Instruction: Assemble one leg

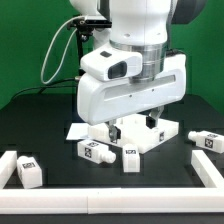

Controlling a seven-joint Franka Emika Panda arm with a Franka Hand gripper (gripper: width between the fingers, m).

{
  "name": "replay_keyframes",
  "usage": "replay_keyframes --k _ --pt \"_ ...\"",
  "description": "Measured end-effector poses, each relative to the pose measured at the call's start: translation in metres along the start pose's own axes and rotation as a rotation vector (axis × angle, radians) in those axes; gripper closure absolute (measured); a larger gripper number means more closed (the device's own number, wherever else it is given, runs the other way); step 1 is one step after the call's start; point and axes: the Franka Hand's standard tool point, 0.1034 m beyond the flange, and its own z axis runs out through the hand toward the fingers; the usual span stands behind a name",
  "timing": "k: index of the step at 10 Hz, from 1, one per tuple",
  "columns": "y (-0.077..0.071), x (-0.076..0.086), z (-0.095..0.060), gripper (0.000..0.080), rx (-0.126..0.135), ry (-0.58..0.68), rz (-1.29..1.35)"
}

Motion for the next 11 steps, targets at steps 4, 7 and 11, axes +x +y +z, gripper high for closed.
replay_keyframes --k 4,7,11 --pt "-0.001 -0.011 0.025 0.0150 0.037 -0.004 0.140" --pt "-0.006 -0.008 0.069 0.0150 0.053 0.000 0.232" --pt "-0.007 -0.006 0.077 0.0330 0.045 0.023 0.232"
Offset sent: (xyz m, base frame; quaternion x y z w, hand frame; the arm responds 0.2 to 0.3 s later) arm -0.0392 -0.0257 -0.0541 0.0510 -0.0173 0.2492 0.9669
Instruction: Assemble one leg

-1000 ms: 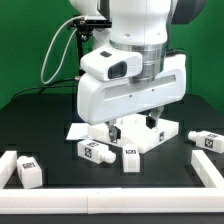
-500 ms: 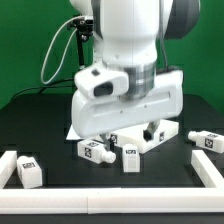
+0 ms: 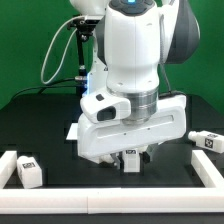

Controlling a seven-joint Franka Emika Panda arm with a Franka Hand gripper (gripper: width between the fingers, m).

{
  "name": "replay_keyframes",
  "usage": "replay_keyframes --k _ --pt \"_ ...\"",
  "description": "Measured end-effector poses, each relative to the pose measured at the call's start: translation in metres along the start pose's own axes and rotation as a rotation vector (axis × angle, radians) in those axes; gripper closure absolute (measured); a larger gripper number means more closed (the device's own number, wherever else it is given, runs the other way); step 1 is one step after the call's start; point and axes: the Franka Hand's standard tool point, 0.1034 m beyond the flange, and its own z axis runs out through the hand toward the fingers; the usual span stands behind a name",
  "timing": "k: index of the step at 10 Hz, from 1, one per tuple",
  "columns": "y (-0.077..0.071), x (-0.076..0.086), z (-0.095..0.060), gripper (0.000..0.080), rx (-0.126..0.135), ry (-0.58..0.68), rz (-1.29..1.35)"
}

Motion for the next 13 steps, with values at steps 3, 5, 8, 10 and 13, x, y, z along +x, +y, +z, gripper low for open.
replay_keyframes --k 3,5,8,10,13 --pt "-0.003 0.001 -0.004 0.0506 0.004 -0.008 0.005" --pt "-0.009 0.009 -0.046 0.0506 0.026 -0.048 0.005" --pt "0.037 -0.028 -0.086 0.0506 0.031 -0.044 -0.147" --pt "0.087 -0.062 -0.094 0.0506 0.033 -0.036 -0.202" --pt "0.094 -0.065 -0.093 0.0506 0.038 -0.035 -0.200"
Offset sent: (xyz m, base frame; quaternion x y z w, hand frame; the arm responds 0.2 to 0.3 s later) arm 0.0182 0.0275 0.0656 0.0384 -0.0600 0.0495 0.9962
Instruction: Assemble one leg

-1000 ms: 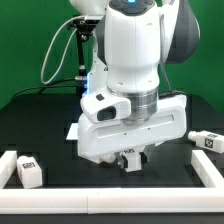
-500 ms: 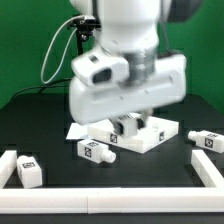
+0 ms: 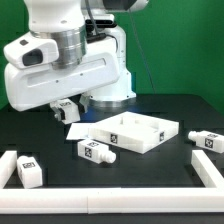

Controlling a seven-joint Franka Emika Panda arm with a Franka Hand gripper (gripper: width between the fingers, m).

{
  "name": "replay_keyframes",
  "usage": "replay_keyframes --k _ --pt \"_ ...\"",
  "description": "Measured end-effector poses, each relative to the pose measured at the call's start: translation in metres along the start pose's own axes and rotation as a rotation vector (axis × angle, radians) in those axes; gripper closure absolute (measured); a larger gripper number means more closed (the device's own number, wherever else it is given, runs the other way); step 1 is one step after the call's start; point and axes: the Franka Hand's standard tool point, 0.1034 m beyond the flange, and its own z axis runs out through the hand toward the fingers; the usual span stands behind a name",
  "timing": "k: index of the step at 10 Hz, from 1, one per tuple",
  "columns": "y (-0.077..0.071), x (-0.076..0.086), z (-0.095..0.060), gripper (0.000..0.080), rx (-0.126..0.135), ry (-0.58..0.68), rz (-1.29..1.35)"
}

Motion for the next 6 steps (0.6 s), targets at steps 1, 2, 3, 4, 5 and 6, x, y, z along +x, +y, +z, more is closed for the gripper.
replay_keyframes --k 1,2,3,4,5,6 --pt "0.000 0.000 0.001 0.0506 0.001 -0.001 0.000" --pt "0.002 -0.002 0.005 0.0506 0.003 -0.005 0.012" --pt "0.008 -0.010 0.019 0.0506 0.008 -0.019 0.064" --pt "0.017 -0.022 0.033 0.0506 0.001 -0.019 0.090" --pt "0.027 -0.038 0.054 0.0506 -0.018 -0.006 0.121" --pt "0.039 -0.051 0.075 0.0506 -0.030 0.004 0.153"
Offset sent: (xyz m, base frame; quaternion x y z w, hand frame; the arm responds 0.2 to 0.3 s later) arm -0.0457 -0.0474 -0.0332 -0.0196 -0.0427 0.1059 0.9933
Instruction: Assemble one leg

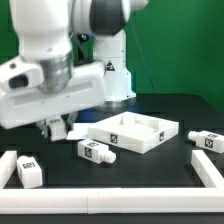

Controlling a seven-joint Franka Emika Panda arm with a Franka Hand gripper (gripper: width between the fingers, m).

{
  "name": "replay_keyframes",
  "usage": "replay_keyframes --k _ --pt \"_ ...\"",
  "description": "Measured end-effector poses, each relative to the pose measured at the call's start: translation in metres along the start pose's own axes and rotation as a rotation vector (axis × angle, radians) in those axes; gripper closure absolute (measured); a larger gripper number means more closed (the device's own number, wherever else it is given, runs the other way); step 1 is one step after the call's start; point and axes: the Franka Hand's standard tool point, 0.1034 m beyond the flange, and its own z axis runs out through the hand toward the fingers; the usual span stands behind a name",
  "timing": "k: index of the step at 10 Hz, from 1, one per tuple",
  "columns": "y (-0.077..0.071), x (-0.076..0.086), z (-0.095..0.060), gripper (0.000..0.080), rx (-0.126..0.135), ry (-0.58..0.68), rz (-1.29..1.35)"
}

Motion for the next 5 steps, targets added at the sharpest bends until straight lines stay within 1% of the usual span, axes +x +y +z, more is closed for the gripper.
replay_keyframes --k 1,2,4,5 --pt "0.0097 -0.0050 0.0126 0.0506 -0.011 0.009 -0.005" --pt "0.0156 -0.0078 0.0185 0.0506 -0.022 0.018 -0.002" --pt "0.0108 -0.0063 0.0205 0.0506 -0.019 0.015 -0.010" --pt "0.0106 -0.0064 0.0208 0.0506 -0.019 0.014 -0.011"
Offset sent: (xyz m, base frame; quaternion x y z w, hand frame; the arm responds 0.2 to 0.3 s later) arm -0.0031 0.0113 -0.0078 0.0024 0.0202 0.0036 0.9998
